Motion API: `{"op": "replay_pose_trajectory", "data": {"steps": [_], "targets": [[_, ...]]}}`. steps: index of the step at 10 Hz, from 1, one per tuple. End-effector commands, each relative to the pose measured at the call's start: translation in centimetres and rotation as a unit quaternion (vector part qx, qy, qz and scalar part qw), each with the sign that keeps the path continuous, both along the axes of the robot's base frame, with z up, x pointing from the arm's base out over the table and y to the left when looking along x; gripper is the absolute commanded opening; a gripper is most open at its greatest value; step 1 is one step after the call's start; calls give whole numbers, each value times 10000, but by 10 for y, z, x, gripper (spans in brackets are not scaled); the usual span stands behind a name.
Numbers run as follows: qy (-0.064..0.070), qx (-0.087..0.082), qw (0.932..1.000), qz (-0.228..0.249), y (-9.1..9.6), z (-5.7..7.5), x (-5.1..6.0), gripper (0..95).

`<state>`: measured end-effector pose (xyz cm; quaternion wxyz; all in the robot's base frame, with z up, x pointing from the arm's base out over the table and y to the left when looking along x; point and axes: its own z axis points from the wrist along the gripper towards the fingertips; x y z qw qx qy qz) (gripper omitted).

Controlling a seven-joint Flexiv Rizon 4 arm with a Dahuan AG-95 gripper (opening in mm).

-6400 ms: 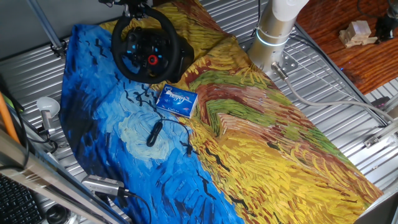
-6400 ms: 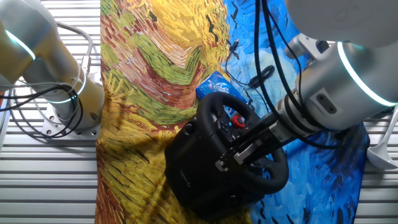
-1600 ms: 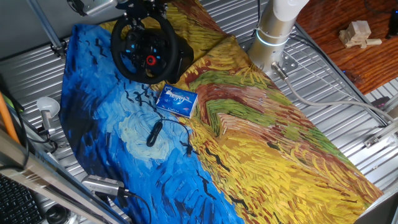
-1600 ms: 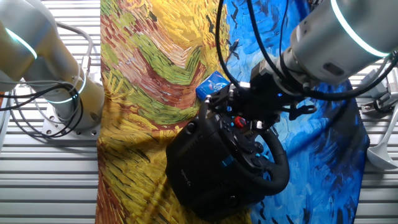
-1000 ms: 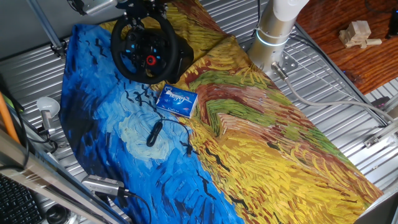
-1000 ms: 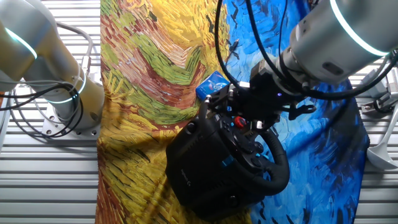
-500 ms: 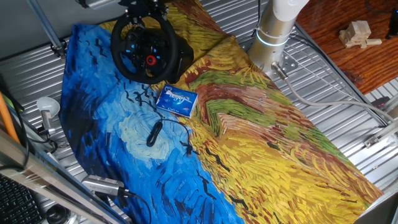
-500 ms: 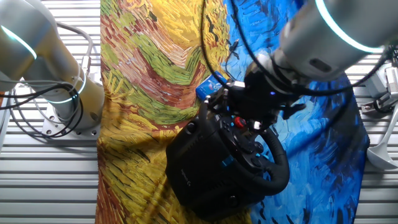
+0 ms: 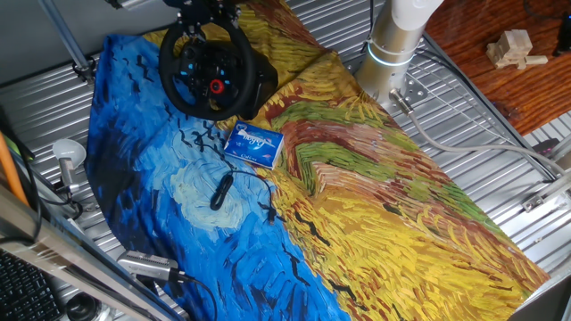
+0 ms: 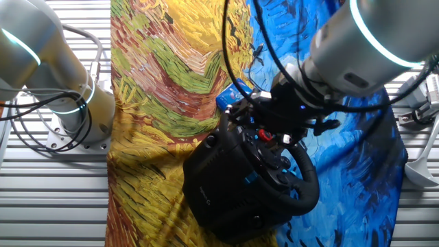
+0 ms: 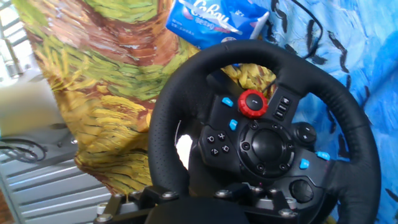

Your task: Rotate the steering wheel 90 degrees counterclockwise

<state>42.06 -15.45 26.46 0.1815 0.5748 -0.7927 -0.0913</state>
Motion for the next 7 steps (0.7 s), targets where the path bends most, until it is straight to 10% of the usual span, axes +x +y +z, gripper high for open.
{"op": "replay_pose_trajectory", "data": {"steps": [1, 2, 4, 7], "targets": [[-68, -85, 9999, -71, 0, -1, -2, 760], [-107, -151, 9995, -266, 0, -1, -2, 570], [-144, -135, 9995, -242, 0, -1, -2, 760], [-184, -194, 9988, -406, 0, -1, -2, 760]]}}
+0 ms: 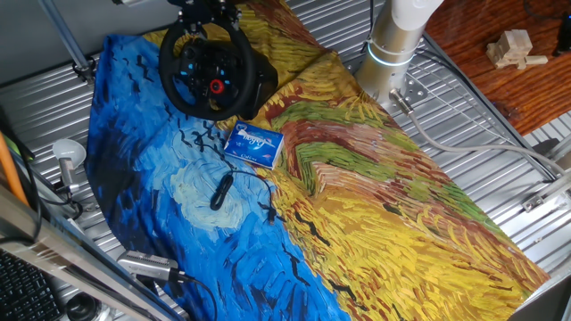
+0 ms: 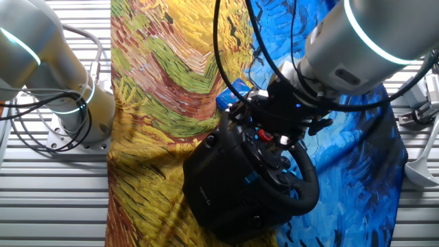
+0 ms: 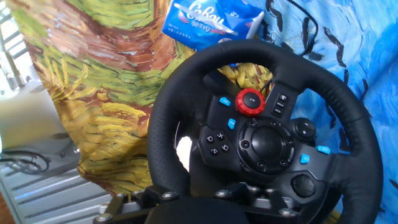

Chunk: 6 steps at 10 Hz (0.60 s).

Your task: Rotate the steering wheel 90 degrees counterclockwise

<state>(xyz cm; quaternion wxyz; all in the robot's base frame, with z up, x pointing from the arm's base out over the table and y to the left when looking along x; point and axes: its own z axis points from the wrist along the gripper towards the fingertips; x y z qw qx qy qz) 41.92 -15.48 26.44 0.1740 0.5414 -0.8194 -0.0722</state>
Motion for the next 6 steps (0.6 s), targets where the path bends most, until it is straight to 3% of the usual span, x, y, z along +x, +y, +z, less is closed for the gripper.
{"op": "replay_pose_trajectory", "data": {"steps": [1, 6], "targets": [[5, -11, 10000, -52, 0, 0, -1, 760], [35, 46, 9999, 115, 20, 2, -5, 760]]}}
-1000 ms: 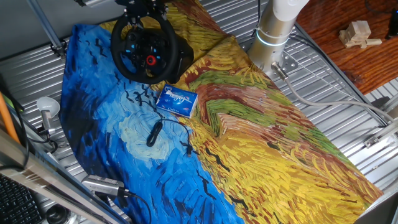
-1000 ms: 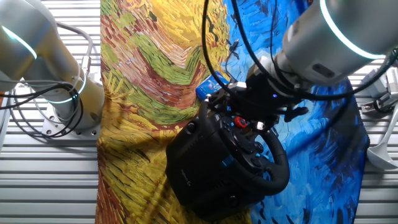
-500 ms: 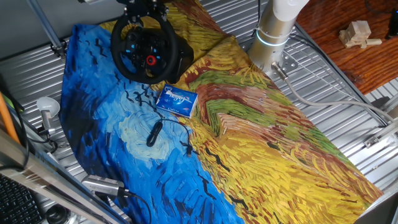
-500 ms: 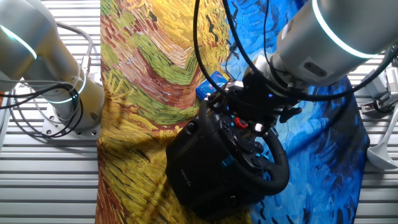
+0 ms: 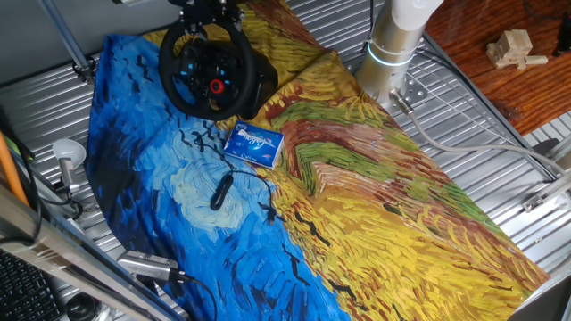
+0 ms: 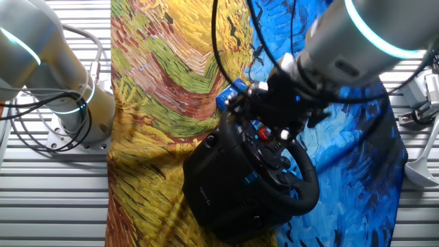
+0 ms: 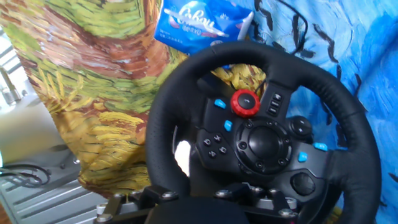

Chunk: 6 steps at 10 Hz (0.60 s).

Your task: Rotate the steering wheel 90 degrees counterclockwise

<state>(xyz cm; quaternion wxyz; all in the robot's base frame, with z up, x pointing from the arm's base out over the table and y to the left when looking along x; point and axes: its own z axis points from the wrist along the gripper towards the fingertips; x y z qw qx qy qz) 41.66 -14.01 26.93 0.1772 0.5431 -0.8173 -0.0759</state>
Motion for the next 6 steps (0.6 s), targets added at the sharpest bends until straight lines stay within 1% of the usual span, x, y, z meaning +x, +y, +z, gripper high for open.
{"op": "replay_pose_trajectory", "data": {"steps": [1, 2, 3, 4, 6], "targets": [[8, 89, 9997, 239, 9, -8, -5, 760], [50, 178, 9988, 446, 12, -13, -9, 760], [74, 207, 9984, 530, 14, -16, -13, 760], [101, 225, 9976, 645, 16, -19, -20, 760], [115, 267, 9966, 771, 19, -24, -28, 760]]}}
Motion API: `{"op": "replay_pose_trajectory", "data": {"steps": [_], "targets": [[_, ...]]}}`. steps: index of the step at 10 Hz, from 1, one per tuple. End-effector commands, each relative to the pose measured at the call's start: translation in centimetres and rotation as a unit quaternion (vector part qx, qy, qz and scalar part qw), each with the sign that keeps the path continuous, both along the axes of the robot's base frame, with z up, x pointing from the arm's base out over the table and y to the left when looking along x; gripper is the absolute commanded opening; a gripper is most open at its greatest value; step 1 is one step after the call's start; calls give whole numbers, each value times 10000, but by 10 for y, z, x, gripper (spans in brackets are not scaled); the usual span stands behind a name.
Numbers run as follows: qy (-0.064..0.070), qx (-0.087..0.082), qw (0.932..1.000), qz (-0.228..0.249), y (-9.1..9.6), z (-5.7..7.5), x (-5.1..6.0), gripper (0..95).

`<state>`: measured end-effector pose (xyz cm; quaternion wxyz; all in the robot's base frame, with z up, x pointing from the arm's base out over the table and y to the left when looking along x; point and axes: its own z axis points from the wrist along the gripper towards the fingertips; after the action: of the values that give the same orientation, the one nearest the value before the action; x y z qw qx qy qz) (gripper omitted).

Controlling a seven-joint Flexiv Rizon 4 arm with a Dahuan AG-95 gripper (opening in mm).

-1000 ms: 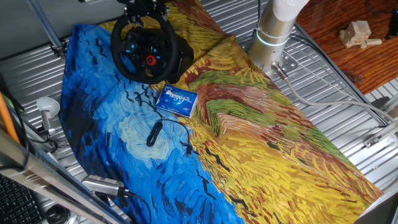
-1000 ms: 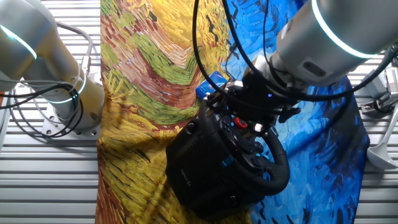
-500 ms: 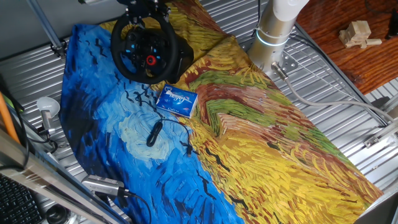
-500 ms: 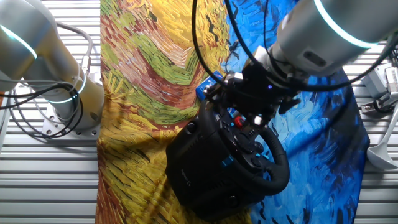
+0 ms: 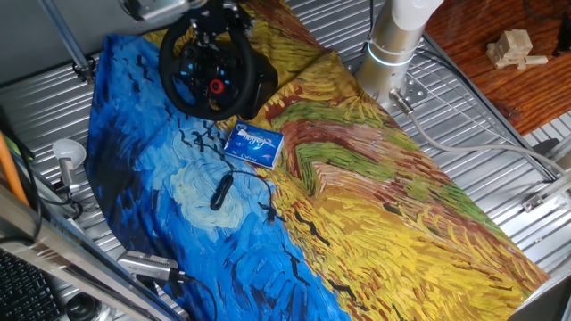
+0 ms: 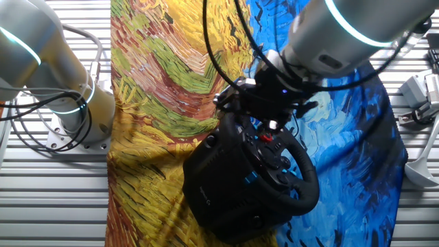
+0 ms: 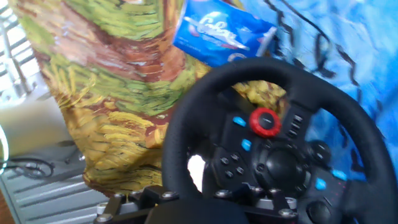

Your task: Rotate the steering wheel 90 degrees counterclockwise

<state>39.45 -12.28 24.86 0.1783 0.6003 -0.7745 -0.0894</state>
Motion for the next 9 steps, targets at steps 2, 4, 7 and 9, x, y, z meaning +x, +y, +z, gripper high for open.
{"op": "replay_pose_trajectory", "data": {"steps": [2, 4, 7, 9], "targets": [[22, 57, 9997, 253, 0, -8, -12, 760], [39, 59, 9995, 307, -2, -10, -18, 760], [48, 54, 9996, 287, -2, -15, -29, 760], [51, 56, 9995, 293, -3, -16, -32, 570]]}}
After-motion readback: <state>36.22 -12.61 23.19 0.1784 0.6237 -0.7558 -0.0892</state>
